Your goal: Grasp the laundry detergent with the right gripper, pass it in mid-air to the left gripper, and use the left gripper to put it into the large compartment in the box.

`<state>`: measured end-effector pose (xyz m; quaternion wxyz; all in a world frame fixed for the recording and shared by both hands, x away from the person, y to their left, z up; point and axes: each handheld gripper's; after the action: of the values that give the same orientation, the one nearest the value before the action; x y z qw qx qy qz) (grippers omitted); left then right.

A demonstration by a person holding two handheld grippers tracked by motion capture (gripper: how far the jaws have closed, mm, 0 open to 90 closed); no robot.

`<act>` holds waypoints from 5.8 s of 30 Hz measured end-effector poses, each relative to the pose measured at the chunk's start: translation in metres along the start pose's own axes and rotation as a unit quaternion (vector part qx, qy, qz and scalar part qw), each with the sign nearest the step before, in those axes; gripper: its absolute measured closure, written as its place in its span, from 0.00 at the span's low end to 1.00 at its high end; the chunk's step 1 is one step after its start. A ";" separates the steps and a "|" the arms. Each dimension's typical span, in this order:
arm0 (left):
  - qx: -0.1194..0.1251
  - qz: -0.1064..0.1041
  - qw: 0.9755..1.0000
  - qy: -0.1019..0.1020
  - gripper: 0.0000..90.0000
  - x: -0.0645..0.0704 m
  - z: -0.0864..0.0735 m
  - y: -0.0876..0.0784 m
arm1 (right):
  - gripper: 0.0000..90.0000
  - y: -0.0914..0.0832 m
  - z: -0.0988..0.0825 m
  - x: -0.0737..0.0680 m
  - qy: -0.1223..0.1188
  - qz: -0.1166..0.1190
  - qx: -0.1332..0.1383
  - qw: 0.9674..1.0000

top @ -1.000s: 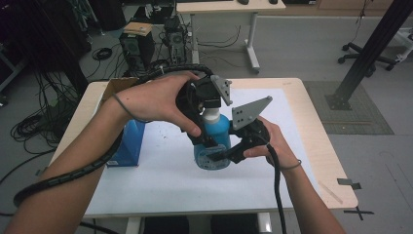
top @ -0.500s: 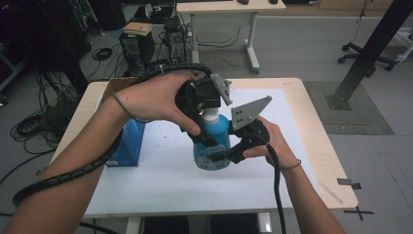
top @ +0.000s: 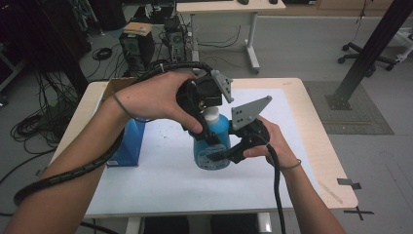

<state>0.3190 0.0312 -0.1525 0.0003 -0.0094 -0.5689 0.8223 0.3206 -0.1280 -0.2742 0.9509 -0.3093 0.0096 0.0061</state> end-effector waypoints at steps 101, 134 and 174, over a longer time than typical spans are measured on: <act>-0.040 0.032 0.999 -0.016 0.42 0.004 0.010 -0.010 | 0.07 0.005 -0.007 -0.001 0.037 -0.035 0.066 0.997; -0.046 0.040 0.998 -0.021 0.42 0.002 0.002 -0.018 | 0.05 -0.012 -0.017 0.001 0.064 -0.043 0.006 0.997; -0.028 0.083 0.994 -0.066 0.42 -0.002 -0.017 -0.056 | 0.06 -0.041 -0.092 0.007 0.161 -0.076 -0.227 0.958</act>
<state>0.3207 0.0667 -0.1061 -0.1062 -0.0024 -0.5881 0.8018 0.3269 -0.2154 -0.3246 0.8393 -0.5135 0.1374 -0.1136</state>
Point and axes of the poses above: each handheld gripper's, and its own axes: y roughly forward along the jaws, z roughly out of its top, x roughly to its right, and after that the axes turned 5 degrees about -x, right-handed
